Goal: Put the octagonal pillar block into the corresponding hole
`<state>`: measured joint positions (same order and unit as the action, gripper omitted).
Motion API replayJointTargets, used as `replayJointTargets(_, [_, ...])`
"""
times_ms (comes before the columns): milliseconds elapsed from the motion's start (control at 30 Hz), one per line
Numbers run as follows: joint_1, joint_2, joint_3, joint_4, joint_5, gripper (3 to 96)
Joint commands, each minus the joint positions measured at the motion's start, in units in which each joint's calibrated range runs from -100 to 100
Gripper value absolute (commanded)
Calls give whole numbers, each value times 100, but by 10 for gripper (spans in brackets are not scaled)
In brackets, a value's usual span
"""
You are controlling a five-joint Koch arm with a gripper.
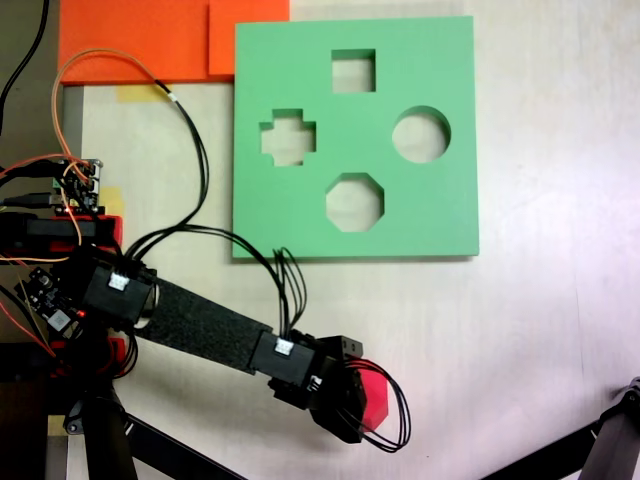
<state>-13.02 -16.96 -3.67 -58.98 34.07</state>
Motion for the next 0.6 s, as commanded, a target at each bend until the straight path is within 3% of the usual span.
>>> replayJointTargets(33, [-44, -427, -61, -318, -44, 348])
replayJointTargets(600, [-39, -1963, 98, -1011, -29, 346])
